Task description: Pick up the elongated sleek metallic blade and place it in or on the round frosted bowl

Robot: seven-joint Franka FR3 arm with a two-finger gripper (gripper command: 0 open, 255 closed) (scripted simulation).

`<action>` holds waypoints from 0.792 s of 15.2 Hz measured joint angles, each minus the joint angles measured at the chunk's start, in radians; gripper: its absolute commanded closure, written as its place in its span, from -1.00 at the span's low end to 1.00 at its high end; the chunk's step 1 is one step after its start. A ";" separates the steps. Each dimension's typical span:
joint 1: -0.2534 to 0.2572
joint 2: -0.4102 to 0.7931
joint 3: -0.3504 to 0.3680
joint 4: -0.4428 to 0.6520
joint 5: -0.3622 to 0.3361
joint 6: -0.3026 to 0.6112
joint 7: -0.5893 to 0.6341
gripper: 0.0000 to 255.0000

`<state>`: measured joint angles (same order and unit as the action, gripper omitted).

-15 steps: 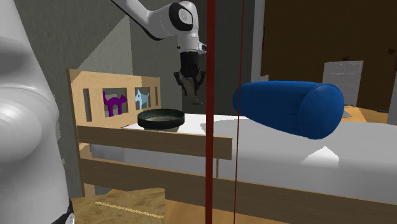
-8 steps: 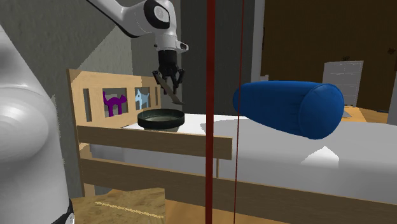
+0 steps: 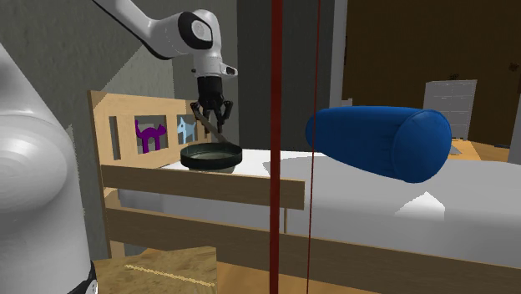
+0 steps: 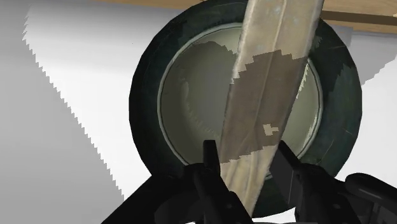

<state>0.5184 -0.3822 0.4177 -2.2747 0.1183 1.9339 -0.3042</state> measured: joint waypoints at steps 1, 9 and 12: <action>0.000 0.006 0.002 -0.010 -0.001 0.015 0.001 1.00; 0.000 0.038 0.020 -0.094 -0.003 0.131 0.011 1.00; 0.000 0.037 0.020 -0.101 -0.003 0.144 0.011 1.00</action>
<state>0.5187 -0.3454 0.4374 -2.3755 0.1154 2.0782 -0.2928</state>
